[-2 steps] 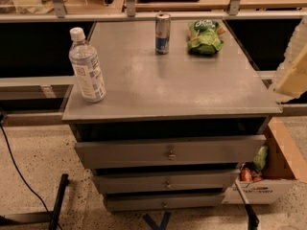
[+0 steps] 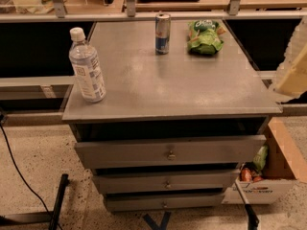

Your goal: Move redbull can near blue plastic bottle

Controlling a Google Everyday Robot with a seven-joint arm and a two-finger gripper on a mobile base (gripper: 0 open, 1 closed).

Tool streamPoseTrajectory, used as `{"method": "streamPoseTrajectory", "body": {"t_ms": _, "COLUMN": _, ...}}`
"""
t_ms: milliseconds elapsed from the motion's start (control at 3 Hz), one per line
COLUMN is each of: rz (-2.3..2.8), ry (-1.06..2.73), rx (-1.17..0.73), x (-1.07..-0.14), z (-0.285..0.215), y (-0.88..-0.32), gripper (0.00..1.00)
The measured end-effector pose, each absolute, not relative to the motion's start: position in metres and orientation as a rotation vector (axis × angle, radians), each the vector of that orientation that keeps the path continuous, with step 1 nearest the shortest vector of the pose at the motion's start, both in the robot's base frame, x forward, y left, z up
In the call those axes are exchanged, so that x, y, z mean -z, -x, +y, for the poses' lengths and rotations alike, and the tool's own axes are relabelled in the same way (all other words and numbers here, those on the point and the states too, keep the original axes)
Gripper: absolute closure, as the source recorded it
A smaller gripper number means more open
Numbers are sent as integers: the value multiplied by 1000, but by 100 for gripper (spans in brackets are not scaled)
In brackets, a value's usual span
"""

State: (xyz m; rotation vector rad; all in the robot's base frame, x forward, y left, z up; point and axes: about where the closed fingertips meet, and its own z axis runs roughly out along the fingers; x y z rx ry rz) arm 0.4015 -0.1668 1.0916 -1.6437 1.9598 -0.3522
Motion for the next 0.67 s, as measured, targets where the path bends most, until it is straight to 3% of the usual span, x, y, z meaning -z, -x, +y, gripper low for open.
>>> {"method": "streamPoseTrajectory", "body": {"t_ms": 667, "rz": 1925, "ry": 1635, "rx": 324, "x": -1106, "z": -147, "y": -478, "gripper": 0}}
